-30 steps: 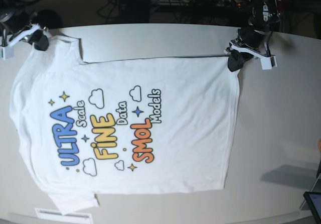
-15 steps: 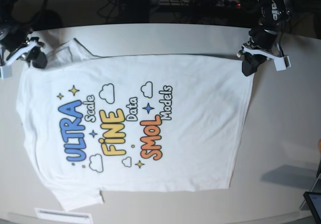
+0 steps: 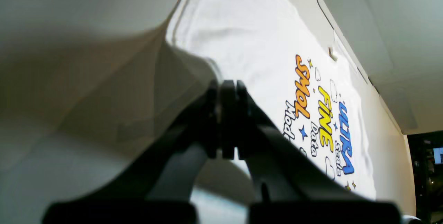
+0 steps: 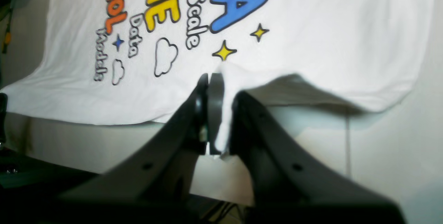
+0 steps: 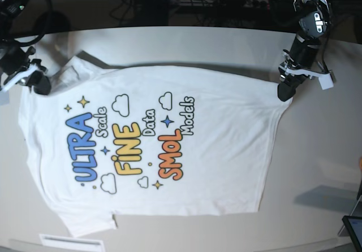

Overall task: Fold the T-shirt properly
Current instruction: 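Pull the held shoulder edge across the shirt toward the hem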

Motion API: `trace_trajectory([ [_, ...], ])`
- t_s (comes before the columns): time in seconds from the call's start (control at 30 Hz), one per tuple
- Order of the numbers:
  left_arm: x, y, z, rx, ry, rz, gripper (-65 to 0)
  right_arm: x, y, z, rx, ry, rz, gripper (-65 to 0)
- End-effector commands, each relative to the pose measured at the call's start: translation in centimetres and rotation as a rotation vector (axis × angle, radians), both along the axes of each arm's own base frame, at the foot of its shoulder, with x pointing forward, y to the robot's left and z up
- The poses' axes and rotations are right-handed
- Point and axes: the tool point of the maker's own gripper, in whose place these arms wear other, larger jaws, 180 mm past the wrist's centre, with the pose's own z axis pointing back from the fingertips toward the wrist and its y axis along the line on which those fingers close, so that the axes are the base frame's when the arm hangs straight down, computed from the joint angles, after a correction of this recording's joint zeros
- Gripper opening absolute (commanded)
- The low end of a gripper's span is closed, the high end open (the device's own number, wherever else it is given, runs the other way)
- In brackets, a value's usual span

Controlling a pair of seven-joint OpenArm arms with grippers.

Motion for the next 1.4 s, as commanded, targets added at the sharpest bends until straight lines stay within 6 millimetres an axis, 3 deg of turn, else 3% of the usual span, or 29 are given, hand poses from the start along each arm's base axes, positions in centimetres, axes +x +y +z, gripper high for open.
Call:
trace_trajectory([
  [0.0,0.8,0.5,1.1,0.003,-0.039,0.015,-65.0,0.9,-0.1,1.4,-0.003,-0.057,0.005,-64.7],
  [0.47,2.8,1.7,-0.6,-0.063,-0.029,0.093,-65.0,3.8,-1.8,2.5,-0.001,-0.103,-0.011,-64.7],
  [0.67,3.9,1.9,-0.7,-0.129,-0.049,0.115,-65.0,4.8,-2.7,1.4,0.048,-0.081,-0.036,-64.7],
  [0.8,4.1,2.4,-1.8,-0.208,-0.04,0.149,-65.0,6.0,-2.2,1.2,0.054,-0.073,0.003,-64.7],
  [1.1,5.8,2.8,-1.8,-0.228,-0.056,0.164,-65.0,8.4,-1.9,1.1,0.13,-0.065,-0.02,-64.7],
  [1.37,7.7,3.4,-1.6,-0.264,-0.044,0.218,-65.0,10.1,-3.4,1.3,0.041,-0.056,-0.054,-64.7],
])
